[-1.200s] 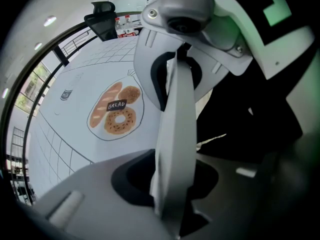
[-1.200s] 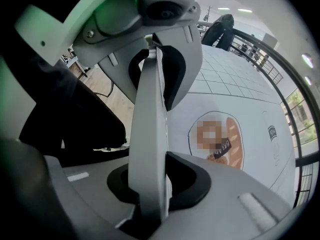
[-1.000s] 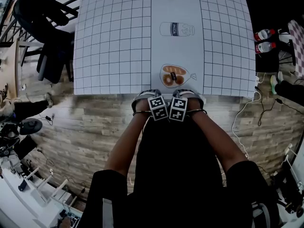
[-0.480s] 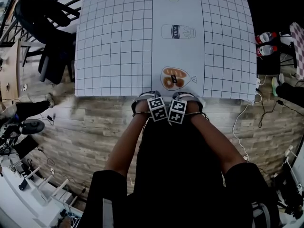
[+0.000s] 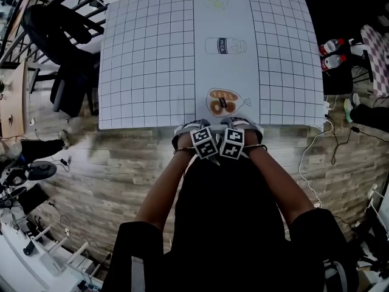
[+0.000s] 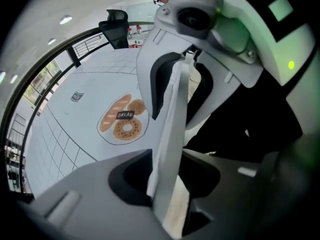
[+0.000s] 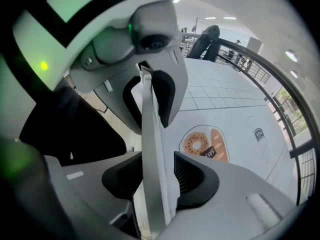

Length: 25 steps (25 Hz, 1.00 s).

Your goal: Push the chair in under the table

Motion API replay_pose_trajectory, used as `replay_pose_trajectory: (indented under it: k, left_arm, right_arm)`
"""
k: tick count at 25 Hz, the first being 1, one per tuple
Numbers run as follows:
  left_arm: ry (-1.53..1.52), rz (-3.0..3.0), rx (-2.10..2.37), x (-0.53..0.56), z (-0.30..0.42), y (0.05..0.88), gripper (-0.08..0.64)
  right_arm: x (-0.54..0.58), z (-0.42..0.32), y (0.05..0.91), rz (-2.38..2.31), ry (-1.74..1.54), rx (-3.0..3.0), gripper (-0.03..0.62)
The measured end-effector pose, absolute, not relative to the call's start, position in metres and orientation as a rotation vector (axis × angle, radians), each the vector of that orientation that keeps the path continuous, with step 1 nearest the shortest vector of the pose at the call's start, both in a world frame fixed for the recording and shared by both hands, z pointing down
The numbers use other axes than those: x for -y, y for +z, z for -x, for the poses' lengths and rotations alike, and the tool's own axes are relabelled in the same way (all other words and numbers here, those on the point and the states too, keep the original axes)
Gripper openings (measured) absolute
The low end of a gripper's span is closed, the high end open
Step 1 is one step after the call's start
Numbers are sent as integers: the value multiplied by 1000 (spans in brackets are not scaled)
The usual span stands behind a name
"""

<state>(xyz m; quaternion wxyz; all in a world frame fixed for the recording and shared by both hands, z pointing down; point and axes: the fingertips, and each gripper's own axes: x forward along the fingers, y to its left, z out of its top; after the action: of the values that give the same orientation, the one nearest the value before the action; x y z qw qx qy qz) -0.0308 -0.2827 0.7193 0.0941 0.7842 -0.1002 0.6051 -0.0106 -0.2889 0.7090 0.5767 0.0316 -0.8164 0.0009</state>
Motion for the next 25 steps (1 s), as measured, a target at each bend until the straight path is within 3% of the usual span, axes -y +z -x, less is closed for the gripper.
replay_pose_trajectory:
  k: [13,25]
  left_arm:
    - [1467,-2453,622,274,46,641,135]
    - [796,-2486,919,257,65,525,133]
  right_arm:
    - [274,3,627,-461,328,2107,170]
    - [265,29,496,-835,562,2441,158]
